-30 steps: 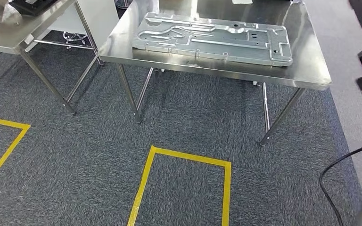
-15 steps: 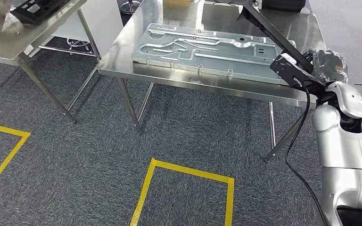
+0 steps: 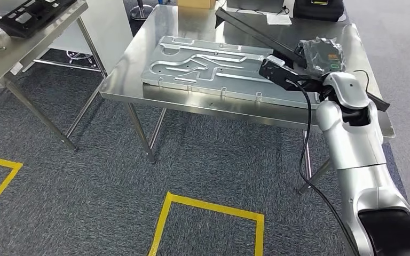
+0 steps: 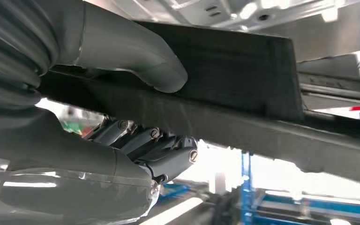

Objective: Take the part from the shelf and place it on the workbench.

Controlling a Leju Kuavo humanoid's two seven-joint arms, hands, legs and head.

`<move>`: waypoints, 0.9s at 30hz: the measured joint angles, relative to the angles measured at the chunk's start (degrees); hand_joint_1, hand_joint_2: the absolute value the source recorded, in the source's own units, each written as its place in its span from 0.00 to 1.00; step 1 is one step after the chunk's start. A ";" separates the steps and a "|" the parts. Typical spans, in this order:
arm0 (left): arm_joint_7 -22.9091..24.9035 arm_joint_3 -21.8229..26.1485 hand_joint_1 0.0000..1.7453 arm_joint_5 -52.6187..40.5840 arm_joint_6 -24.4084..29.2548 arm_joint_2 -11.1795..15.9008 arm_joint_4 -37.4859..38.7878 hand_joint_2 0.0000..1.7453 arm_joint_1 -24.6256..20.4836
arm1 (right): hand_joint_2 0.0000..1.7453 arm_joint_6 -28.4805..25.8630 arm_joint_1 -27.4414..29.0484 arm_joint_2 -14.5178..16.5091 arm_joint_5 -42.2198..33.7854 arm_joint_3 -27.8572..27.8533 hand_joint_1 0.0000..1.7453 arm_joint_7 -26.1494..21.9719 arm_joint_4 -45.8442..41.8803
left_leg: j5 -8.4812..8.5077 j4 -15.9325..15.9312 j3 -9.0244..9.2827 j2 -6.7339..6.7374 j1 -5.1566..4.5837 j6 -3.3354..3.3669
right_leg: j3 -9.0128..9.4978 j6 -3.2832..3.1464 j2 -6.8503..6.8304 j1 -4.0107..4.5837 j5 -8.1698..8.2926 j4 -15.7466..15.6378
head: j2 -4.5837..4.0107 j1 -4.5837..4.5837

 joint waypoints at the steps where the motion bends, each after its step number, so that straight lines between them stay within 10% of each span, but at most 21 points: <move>1: 0.00 0.00 0.00 0.04 -0.05 -0.03 0.00 0.00 -0.03 | 1.00 0.14 -0.46 0.02 0.59 0.78 1.00 -0.45 0.32 | 0.02 -0.41 0.60 -0.05 0.13 0.22 | 0.03 0.29 -0.02 -0.04 0.20 0.66 | 0.00 0.05; 6: 0.06 0.01 0.00 0.21 -0.20 -0.09 0.00 0.00 -0.21 | 1.00 0.69 -2.17 0.02 2.28 4.65 1.00 -2.73 3.05 | -1.77 -1.01 3.48 -0.29 0.34 1.01 | -9.68 1.04 -0.12 -0.23 -3.99 14.18 | 0.00 0.22; 9: 0.11 0.03 0.00 0.26 -0.19 -0.11 0.01 0.00 -0.09 | 1.00 0.80 -2.04 0.03 2.53 6.44 1.00 -2.92 4.89 | -3.63 -1.00 5.74 -0.70 0.13 1.01 | -12.54 1.00 -0.14 -0.10 -2.91 11.90 | 0.00 0.22; 12: 0.15 0.03 0.00 0.22 -0.11 -0.39 0.14 0.00 -0.14 | 1.00 0.62 -1.98 0.01 2.59 7.48 1.00 -2.83 6.31 | -5.66 -0.94 8.02 -0.99 -0.17 0.68 | -10.93 -0.18 0.02 0.58 6.38 2.18 | 0.00 0.10; 14: 0.19 0.03 0.00 0.21 -0.03 -0.59 0.26 0.00 -0.27 | 1.00 0.37 -1.93 0.03 2.58 8.03 1.00 -2.82 7.17 | -6.40 -0.83 8.87 -1.14 -0.18 0.02 | -10.29 -1.02 0.19 0.94 8.54 0.14 | 0.00 0.03; 17: 0.20 0.04 0.00 0.22 0.08 -0.51 0.27 0.00 -0.43 | 1.00 -0.17 -1.95 0.10 2.57 8.49 1.00 -2.81 7.96 | -6.25 1.61 8.25 -0.89 -0.23 -0.89 | -8.47 -2.04 0.20 0.54 7.73 -0.71 | 0.00 -0.02; 21: 0.24 0.02 0.00 0.12 0.16 -0.61 0.33 0.00 -0.44 | 1.00 -0.64 -1.80 0.13 2.57 8.80 1.00 -2.81 9.32 | -9.50 13.75 -0.35 -0.34 0.65 -2.10 | -5.52 -2.49 0.07 0.14 5.53 -1.18 | 0.00 -0.21; 23: 0.28 0.03 0.00 0.09 0.21 -0.61 0.33 0.00 -0.30 | 1.00 -0.67 -1.41 0.14 2.58 9.02 1.00 -2.81 10.03 | -11.16 14.84 -3.53 -0.13 1.11 -2.77 | -3.71 -2.19 0.15 -0.04 3.97 -1.16 | 0.00 -0.22; 25: 0.31 0.04 0.00 0.10 0.31 -0.60 0.33 0.00 -0.24 | 1.00 -0.77 -1.25 0.14 2.59 9.24 1.00 -2.81 10.71 | -7.48 9.48 -3.73 0.09 1.33 -3.13 | -1.62 -1.72 0.19 -0.32 2.25 -1.11 | 0.00 -0.22; 27: 0.33 0.04 0.00 0.11 0.38 -0.59 0.35 0.00 -0.09 | 1.00 -1.11 -1.18 0.16 2.59 9.38 1.00 -2.80 11.37 | -0.35 2.45 -2.97 0.28 1.28 -2.91 | 0.12 -1.08 0.22 -0.40 0.49 -0.95 | 0.00 -0.33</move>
